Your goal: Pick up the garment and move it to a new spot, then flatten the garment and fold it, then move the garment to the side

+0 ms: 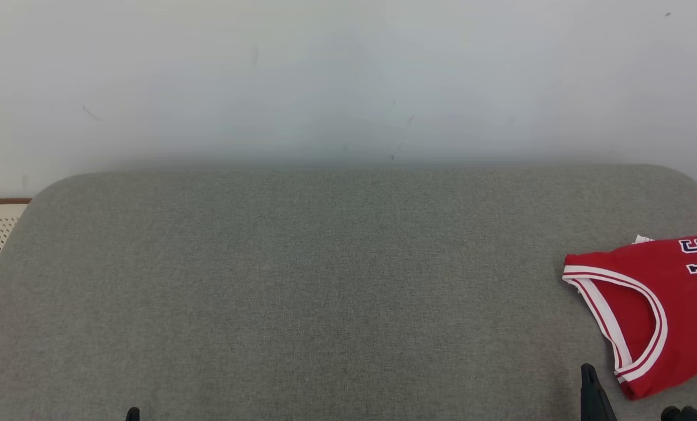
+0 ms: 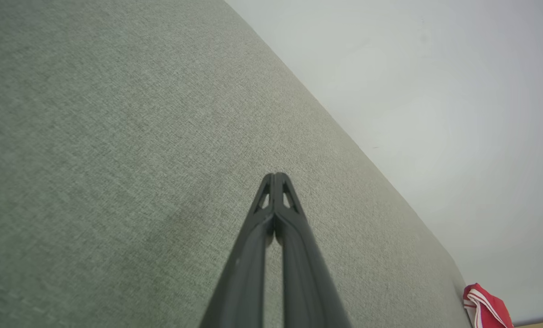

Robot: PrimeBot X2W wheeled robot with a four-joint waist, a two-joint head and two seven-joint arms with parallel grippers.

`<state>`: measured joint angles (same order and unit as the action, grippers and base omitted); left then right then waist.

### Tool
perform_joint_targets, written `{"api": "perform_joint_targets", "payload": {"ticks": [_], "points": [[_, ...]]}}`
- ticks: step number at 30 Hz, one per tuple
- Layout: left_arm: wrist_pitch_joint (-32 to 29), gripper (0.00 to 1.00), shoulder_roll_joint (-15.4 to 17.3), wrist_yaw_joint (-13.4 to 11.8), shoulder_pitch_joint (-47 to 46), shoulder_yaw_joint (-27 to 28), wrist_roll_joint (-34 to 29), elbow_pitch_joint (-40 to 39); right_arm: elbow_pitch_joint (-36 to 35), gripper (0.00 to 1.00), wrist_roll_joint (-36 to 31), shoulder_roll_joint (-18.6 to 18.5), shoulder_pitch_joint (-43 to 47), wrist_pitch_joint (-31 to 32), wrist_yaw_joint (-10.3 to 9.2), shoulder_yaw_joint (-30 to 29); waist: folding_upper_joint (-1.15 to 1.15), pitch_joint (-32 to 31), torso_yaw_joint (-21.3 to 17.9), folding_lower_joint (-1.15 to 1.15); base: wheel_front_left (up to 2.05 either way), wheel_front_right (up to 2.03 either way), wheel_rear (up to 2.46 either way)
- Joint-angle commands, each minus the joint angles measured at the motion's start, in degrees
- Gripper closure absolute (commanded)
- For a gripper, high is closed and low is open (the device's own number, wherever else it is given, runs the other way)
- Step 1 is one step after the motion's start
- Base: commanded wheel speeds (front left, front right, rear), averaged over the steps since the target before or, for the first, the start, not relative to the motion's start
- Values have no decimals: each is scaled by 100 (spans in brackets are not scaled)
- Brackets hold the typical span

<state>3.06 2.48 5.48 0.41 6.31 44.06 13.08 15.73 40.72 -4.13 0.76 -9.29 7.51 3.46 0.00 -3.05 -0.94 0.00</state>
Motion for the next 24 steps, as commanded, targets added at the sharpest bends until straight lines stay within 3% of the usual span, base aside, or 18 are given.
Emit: {"api": "perform_joint_targets", "payload": {"ticks": [1,24], "points": [[-50,100,34,31,7,28,163,-89,-127,100,175,-1,-29,26,-1,-22,0,3,1,0,0,0,0],[-614,100,42,97,7,181,1779,-262,-601,100,1906,44,192,304,-1,-161,0,82,25,0,0,0,0]]}}
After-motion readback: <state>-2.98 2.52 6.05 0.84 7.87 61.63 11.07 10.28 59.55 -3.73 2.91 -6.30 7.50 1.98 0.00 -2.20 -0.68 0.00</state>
